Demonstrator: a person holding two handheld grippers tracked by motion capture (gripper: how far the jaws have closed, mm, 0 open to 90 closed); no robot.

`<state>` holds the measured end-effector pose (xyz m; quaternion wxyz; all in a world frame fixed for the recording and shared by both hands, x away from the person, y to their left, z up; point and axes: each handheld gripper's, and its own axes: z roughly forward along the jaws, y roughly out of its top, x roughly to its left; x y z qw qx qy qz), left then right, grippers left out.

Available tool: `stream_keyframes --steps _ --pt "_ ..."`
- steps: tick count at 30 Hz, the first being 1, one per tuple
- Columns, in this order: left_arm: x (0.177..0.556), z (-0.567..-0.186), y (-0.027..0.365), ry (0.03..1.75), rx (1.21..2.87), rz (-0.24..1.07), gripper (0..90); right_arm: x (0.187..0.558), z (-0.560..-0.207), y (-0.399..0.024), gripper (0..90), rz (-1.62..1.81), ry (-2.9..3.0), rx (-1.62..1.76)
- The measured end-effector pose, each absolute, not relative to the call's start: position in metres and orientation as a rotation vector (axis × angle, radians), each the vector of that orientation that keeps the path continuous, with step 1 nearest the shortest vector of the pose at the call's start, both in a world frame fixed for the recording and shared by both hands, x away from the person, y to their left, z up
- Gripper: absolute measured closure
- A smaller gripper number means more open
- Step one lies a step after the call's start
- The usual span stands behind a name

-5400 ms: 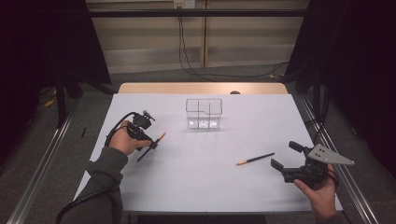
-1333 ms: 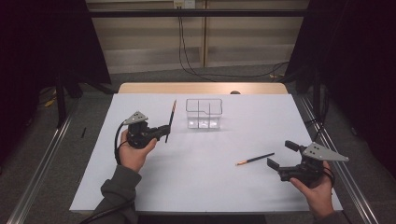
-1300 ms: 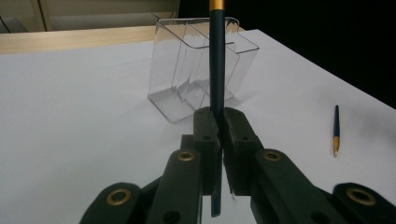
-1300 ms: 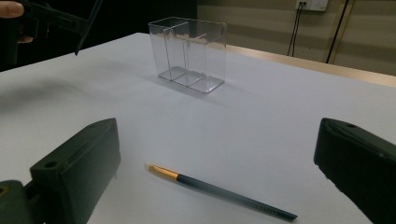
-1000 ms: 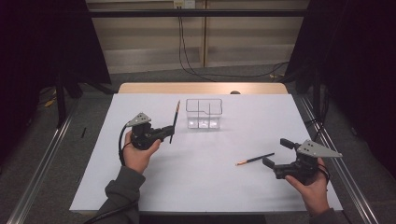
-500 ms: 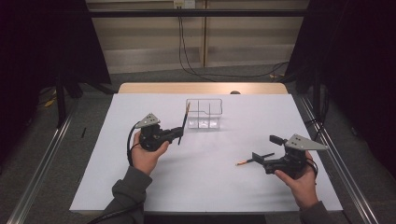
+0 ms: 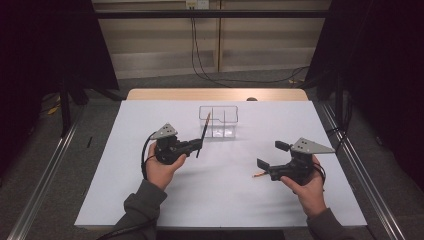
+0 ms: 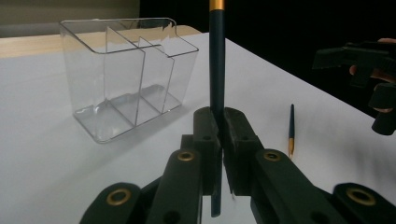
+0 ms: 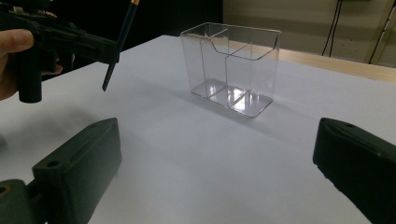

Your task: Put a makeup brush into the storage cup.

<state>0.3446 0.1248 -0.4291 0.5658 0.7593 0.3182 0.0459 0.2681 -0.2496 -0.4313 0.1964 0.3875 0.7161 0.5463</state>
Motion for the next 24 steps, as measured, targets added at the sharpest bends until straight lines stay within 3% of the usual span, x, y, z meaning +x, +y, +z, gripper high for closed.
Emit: stream_keyframes --steps 24 --pt "0.334 -0.434 0.100 0.667 1.823 0.056 84.6 0.294 -0.428 -0.224 7.4 1.610 2.007 1.137"
